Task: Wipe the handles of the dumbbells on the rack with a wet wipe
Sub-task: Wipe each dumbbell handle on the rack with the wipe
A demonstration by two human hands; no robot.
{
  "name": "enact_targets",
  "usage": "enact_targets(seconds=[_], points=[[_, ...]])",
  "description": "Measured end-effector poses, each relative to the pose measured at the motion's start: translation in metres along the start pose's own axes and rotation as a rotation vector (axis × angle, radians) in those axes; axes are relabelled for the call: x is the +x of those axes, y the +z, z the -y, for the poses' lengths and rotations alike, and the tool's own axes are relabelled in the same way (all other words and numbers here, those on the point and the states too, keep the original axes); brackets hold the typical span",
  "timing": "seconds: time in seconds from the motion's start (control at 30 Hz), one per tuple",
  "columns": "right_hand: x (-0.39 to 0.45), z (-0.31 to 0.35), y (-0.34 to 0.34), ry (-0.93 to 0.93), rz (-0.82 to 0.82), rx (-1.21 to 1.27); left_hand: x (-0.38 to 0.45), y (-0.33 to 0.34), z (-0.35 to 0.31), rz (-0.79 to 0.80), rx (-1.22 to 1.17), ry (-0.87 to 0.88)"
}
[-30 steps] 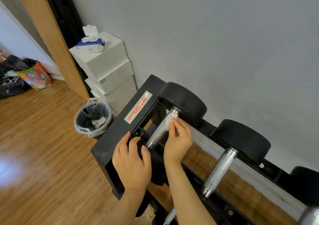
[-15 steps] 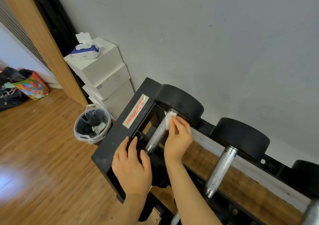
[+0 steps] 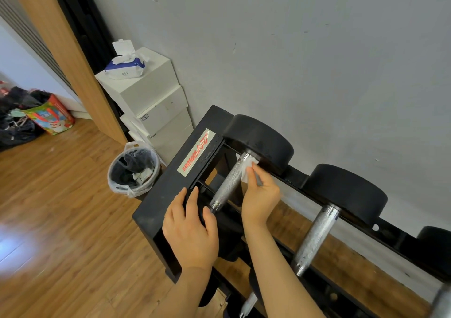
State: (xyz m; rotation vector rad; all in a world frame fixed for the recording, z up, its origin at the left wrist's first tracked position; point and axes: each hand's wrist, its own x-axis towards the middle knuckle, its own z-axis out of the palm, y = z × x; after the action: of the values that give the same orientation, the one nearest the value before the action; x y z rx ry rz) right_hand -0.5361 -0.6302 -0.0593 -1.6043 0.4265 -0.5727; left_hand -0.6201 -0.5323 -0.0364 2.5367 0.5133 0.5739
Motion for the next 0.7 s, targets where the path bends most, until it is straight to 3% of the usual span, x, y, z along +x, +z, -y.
enact_targets(seconds=[0.43,0.57,0.7], points=[[-0.005,-0.009,-0.002,-0.336,0.195,-0.243,0.0,0.0,0.001,-0.005,-0.002,0.003],[-0.004,-0.003,-0.003,-0.259,0.197,-0.193,0.0,-0.001,0.0,-0.002,0.0,-0.005],[-0.004,0.0,-0.002,-0.313,0.156,-0.245,0.0,0.0,0.001,-0.006,-0.001,-0.006]])
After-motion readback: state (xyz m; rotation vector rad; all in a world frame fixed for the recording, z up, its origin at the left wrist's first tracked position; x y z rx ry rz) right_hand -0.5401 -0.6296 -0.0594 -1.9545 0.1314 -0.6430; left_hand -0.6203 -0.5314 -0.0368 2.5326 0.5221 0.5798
